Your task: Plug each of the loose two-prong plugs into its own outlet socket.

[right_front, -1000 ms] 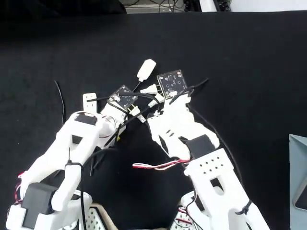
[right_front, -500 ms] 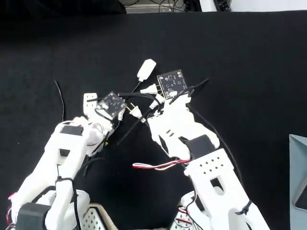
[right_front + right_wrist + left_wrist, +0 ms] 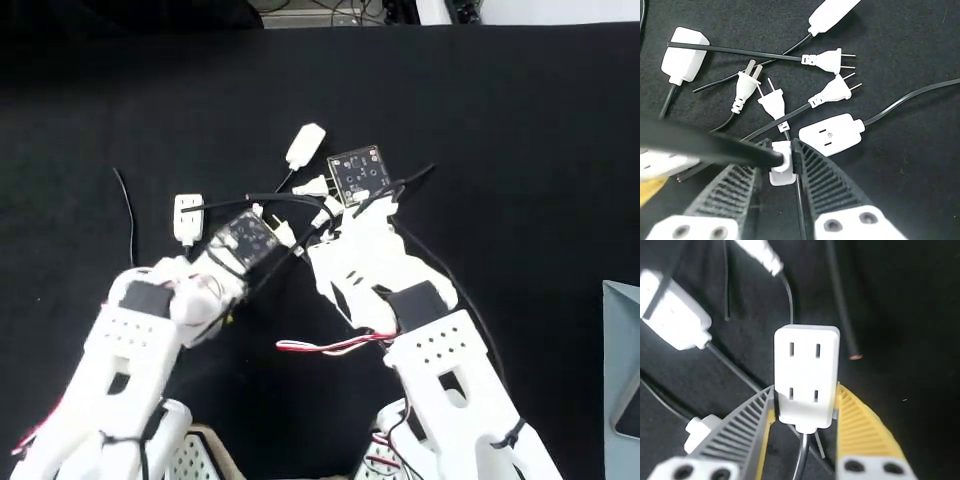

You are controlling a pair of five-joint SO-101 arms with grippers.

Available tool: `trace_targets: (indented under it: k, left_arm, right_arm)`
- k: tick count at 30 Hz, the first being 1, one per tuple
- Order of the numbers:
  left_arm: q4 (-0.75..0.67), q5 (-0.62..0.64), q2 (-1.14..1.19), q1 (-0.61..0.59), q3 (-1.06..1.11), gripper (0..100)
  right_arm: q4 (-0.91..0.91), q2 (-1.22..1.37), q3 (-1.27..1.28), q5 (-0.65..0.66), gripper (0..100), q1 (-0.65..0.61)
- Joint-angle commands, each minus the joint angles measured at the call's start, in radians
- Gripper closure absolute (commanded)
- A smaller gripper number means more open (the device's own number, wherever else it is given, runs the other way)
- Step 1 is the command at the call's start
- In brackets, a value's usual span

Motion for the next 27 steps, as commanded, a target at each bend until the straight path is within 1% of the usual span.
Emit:
trace_targets:
  k: [1,4,7,10,14,18,21,24,27]
  left_arm:
    - [0.011,0.038,-0.098,0.104,0.058,92]
    - [-0.020,0.072,-0.084,0.124,0.097,90]
    - [-0.077,0.129,-0.060,0.077,0.134,80]
    - [-0.081,0.150,-0.058,0.018,0.136,70]
    - [-0.055,0.161,-0.097,-0.056,0.096,70]
    - [0.066,0.164,-0.199,-0.090,0.053,70]
    - [0.152,0.183,-0.324,-0.140,0.042,70]
    - [0.201,0.305,-0.479,-0.260,0.051,70]
    - [0.227,0.347,-0.617,-0.394,0.081,70]
  right_arm:
    - [-0.012,-0.010,-0.005,-0.009,98.7,0.011]
    - [-0.012,-0.010,-0.005,-0.009,98.7,0.011]
    - [-0.011,-0.010,-0.004,-0.008,98.7,0.011]
    - [-0.011,-0.010,0.005,-0.008,98.7,0.008]
    - [-0.011,-0.007,0.018,-0.008,98.7,-0.041]
    - [-0.018,-0.004,0.056,-0.008,98.7,-0.149]
    - [-0.020,-0.004,0.061,-0.008,98.7,-0.210]
    - [-0.061,-0.002,0.064,-0.009,98.7,-0.230]
    - [-0.107,0.013,0.061,-0.009,98.7,-0.244]
